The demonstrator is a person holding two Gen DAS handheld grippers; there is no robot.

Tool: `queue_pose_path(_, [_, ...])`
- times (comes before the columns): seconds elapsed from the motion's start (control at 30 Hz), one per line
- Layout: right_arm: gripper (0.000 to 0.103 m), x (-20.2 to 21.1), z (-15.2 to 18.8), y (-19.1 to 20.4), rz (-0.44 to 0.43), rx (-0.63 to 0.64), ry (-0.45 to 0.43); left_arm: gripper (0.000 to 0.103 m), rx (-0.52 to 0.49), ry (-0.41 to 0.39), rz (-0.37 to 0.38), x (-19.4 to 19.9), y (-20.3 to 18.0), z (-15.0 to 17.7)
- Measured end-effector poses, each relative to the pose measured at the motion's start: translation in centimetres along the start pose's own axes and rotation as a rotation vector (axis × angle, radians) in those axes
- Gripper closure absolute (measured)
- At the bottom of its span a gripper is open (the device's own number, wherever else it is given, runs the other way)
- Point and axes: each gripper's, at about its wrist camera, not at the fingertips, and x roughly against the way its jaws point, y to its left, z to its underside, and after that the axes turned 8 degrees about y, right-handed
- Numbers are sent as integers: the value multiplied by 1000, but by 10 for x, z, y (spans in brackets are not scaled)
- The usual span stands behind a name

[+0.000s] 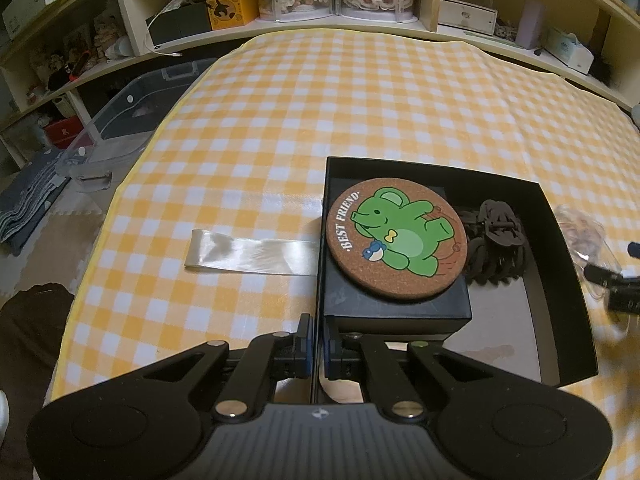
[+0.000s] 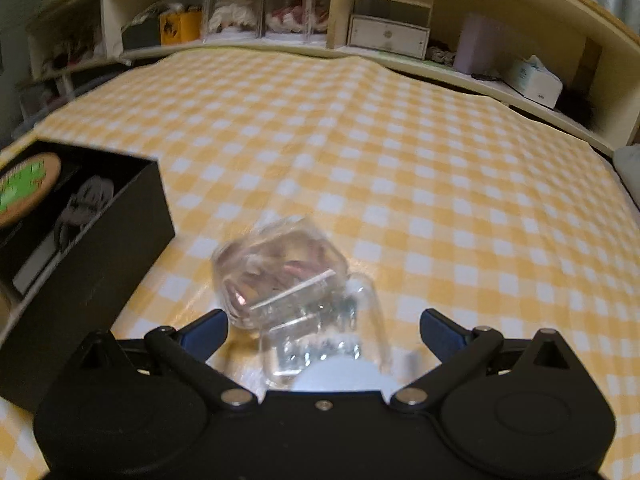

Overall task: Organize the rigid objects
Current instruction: 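Close the right tool on the clear plastic case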

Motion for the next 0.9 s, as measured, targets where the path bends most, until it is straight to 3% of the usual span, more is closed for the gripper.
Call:
queue_pose_path(0.1, [0,1,-7,-1,-20,33,-32,99,-2,0,2,0,-1,-1])
queue_pose_path(0.27, [0,-3,-22,7,-81,230,-58,99,-9,2,-2,0,-1,-1])
queue_pose_path(0.5, [0,-15,-42,-1,-289,298,-5,99,-19,3,1,0,-1,-1])
queue_pose_path(0.67, [1,-26,-46,2,-293,347,4,99,-22,9,-3,-3,-2,-3])
queue_pose_path(0.77, [6,-33,-49,-2,-310,326,19,99,-32,12,-14,-4,-4,-4])
queue_pose_path(0.9, [20,-46,-53,-7,-403,266,147,99,-37,12,-14,-5,-4,-4])
